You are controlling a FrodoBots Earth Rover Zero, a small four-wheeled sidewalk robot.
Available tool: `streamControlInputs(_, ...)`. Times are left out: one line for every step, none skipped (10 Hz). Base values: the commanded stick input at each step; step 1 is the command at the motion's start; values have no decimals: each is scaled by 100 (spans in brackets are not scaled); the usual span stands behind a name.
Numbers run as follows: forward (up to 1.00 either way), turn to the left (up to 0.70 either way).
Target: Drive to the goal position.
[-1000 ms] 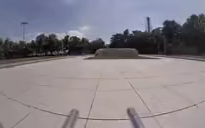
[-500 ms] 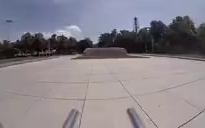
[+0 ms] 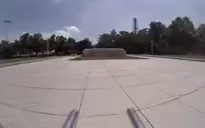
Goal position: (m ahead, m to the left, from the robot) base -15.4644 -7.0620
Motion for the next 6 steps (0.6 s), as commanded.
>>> streamControlInputs(70,0)
streamControlInputs(70,0)
streamControlInputs(70,0)
streamControlInputs(70,0)
streamControlInputs(70,0)
streamControlInputs(70,0)
